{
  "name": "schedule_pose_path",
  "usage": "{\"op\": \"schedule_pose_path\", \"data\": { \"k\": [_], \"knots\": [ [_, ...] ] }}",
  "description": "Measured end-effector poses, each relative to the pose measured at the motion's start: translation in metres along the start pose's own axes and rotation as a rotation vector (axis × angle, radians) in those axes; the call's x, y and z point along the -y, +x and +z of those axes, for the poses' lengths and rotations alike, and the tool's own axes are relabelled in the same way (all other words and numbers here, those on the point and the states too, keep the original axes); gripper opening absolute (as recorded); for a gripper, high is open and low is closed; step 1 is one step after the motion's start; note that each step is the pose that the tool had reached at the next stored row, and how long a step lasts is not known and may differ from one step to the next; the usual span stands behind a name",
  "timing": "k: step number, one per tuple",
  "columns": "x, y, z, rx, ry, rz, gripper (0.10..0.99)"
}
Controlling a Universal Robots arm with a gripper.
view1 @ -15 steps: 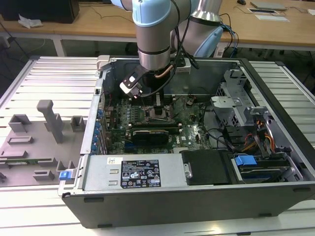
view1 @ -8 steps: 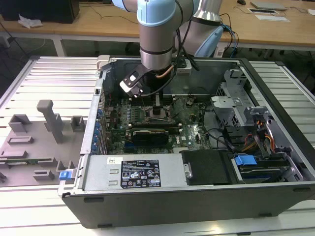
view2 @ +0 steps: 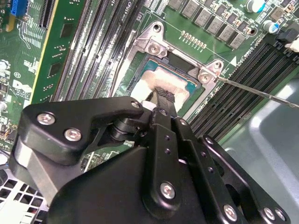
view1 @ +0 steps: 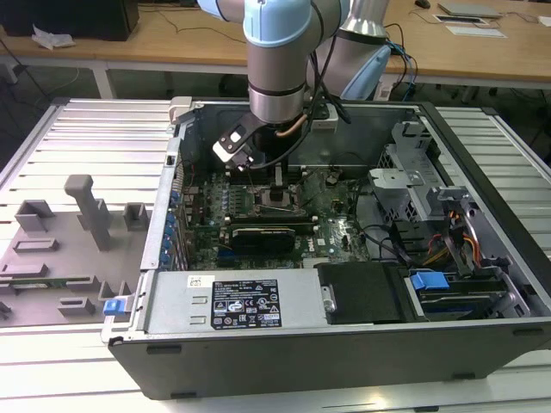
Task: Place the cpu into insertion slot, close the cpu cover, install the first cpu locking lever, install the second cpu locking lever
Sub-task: 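Place the cpu into insertion slot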
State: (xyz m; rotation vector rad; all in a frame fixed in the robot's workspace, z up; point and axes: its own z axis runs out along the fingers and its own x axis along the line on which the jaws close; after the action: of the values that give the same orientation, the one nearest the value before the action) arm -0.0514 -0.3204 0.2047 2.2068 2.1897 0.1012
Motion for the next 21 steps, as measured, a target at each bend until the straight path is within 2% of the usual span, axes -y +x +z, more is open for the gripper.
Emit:
{"op": "schedule_pose_path", "data": {
  "k": [6,9,12,19,21],
  "knots": [
    [-0.0001,0.0001,-0.0002,-0.0006,0.0,0.0,0.106],
    [-0.0004,0.0002,-0.0045,0.0,0.0,0.0,0.106],
    [-0.0009,0.0004,-0.0119,0.0008,0.0,0.0,0.106],
    [-0.0026,0.001,-0.0366,0.0064,-0.001,0.0,0.106],
    [-0.0032,0.0013,-0.0463,0.0095,-0.001,-0.001,0.106]
  ]
}}
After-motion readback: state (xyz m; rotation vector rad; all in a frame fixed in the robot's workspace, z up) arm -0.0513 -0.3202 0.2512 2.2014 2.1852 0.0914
